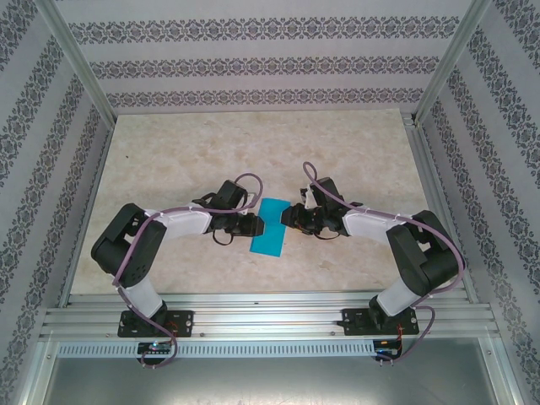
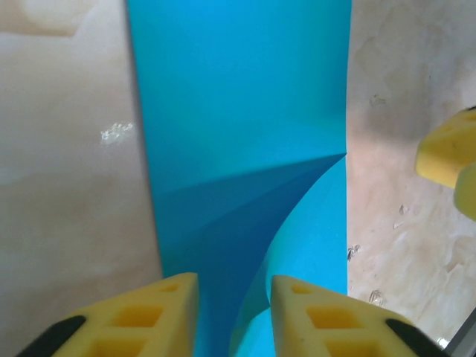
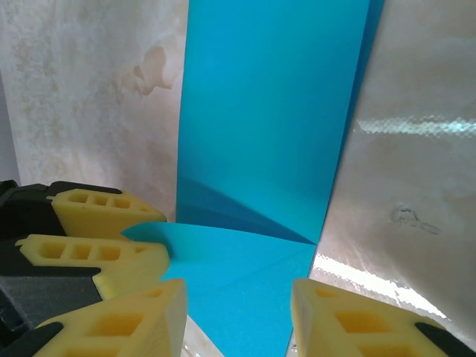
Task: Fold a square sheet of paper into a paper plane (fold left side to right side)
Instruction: Turn over the paper at the center of the table.
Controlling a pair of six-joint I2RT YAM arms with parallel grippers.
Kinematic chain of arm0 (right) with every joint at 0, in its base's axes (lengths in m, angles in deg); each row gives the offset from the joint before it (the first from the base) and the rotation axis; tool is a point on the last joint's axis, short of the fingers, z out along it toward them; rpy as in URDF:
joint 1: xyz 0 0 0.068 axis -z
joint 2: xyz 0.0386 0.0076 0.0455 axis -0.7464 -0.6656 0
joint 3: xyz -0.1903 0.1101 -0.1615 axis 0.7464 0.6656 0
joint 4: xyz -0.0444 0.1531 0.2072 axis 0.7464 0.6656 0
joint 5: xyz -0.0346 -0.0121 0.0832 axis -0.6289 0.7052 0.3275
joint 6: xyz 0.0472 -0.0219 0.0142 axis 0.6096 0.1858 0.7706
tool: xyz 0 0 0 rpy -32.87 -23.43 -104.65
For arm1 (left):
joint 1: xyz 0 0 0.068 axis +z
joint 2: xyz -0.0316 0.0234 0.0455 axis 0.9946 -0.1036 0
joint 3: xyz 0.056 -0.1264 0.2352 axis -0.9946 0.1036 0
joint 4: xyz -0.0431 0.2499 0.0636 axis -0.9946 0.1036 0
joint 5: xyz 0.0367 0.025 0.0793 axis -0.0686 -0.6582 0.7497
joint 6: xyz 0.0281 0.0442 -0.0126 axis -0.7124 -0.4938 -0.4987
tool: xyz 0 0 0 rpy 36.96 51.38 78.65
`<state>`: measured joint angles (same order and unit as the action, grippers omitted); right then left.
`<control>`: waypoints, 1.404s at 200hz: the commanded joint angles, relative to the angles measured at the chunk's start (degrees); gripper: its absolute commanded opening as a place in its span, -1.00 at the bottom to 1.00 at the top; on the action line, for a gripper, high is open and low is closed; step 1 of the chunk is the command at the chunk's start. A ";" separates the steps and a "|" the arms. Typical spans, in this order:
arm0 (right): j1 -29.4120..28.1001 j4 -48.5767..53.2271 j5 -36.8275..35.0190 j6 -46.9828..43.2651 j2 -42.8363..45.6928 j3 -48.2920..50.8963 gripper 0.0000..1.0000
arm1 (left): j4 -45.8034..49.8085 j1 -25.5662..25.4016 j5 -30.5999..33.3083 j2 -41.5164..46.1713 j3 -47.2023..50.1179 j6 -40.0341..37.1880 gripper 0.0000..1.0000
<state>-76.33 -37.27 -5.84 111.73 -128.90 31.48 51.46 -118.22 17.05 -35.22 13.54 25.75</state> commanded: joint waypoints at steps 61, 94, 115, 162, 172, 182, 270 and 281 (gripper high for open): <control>-1.16 -4.36 1.98 1.88 -2.41 0.20 -0.09 | 0.49 1.71 0.45 3.87 0.53 -1.53 -0.78; -2.14 -5.60 2.86 2.61 -4.48 -1.04 -0.04 | 0.41 1.79 0.40 3.82 0.63 -1.47 -0.78; -2.64 -7.26 3.35 4.17 -6.06 -1.66 -0.03 | 0.14 1.76 0.11 3.65 0.69 -1.39 -0.78; -3.18 -11.47 3.81 8.93 -8.12 -1.63 -0.15 | -0.20 1.90 0.22 3.56 1.05 -1.30 -0.78; -3.31 -12.79 3.92 9.90 -8.31 -1.46 -0.22 | -0.32 1.92 0.16 3.45 1.15 -1.29 -0.77; -3.41 -14.26 4.22 10.80 -8.55 -1.32 -0.28 | -0.47 1.86 0.28 3.39 1.30 -1.18 -0.76; -3.56 -17.94 3.18 11.70 -4.89 -0.25 -1.00 | -0.87 4.99 -0.77 9.15 3.63 -0.78 -0.19; -2.99 -17.73 3.18 10.07 -2.49 0.07 -1.00 | -0.85 6.47 -1.30 12.54 4.68 -0.69 0.06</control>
<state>-79.67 -53.42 -2.27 124.89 -136.46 31.13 51.72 -114.64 17.05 -29.80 16.47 25.40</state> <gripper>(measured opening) 0.043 0.439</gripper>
